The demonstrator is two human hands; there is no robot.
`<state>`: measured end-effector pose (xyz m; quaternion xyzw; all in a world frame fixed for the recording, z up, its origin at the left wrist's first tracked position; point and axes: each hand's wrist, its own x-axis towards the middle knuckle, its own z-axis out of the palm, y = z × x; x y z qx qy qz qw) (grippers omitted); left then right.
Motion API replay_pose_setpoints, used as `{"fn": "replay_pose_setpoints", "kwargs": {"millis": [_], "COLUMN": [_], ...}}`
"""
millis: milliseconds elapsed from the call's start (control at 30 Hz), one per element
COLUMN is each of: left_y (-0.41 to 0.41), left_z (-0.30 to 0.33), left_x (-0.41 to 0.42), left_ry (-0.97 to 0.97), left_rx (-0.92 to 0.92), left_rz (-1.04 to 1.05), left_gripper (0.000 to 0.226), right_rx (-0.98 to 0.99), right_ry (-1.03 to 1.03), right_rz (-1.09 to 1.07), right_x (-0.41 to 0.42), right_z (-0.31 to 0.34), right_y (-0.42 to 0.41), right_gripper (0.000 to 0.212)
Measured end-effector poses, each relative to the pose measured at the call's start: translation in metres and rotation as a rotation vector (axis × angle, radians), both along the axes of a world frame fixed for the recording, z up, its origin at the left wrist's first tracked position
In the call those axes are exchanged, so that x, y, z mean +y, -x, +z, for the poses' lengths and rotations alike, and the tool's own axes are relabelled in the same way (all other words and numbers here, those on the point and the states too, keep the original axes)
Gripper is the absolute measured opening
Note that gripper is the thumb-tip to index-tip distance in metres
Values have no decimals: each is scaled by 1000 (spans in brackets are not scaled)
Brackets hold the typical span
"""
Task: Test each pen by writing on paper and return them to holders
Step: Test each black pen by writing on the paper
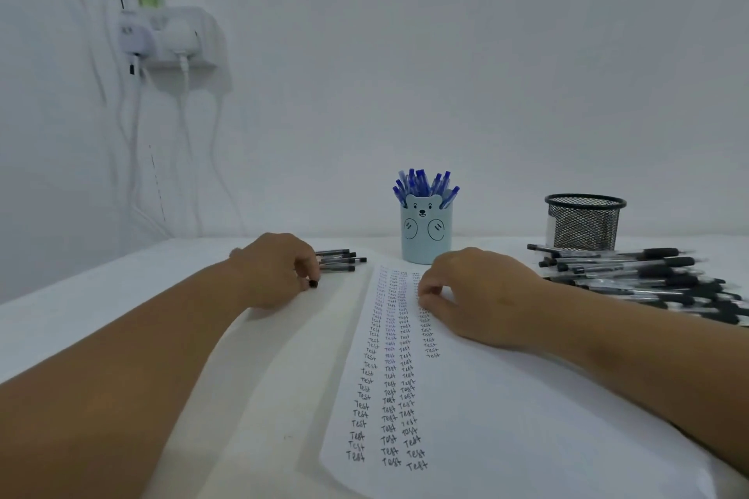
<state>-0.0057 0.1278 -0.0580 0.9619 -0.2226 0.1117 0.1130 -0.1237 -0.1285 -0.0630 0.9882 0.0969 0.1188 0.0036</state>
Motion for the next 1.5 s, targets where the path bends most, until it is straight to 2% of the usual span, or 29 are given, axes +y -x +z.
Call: {"fn": "replay_pose_setpoints", "kwargs": {"millis": [67, 133, 167, 233, 367, 500, 567, 633, 867, 1033, 1300, 1400, 1500], "left_y": [3, 4, 6, 11, 27, 33, 32, 31, 36, 43, 46, 46, 49], "left_z": [-2, -3, -1, 6, 26, 36, 36, 36, 36, 35, 34, 32, 31], "left_x": [-4, -9, -12, -17, -29, -32, -29, -26, -33, -38, -41, -45, -54], "left_ry": [-40, 50, 149, 465, 1166, 1790, 1987, 2111, 2214, 2166, 2135, 2132, 2099], "left_rx": [-63, -135, -168, -153, 30, 450, 627, 724, 796, 763, 737, 750, 760], "left_rz": [81, 89, 73, -5, -179, -306, -356, -384, -416, -420, -395, -398, -419], "left_gripper": [18, 27, 30, 30, 25, 20, 27, 31, 31, 6, 11, 27, 26], "right_rx": [3, 0, -1, -4, -9, -10, -15, -17, -8, -17, -30, -143, -305], "right_ry": [-5, -9, -8, -9, -20, -21, -24, -24, -24, -26, -20, -70, -180], "right_rz": [2, 4, 5, 5, 12, 19, 23, 27, 26, 32, 23, -8, 44], "right_x": [0, 0, 0, 0, -1, -3, -3, -3, -4, -3, -3, -2, 0], "right_z": [0, 0, 0, 0, -2, -2, -2, -3, -3, -3, -4, -5, -2], "right_y": [0, 0, 0, 0, -1, -2, -3, -3, -3, -4, -4, -3, 1], "right_gripper": [26, 26, 26, 26, 26, 25, 26, 26, 26, 26, 25, 28, 46]}}
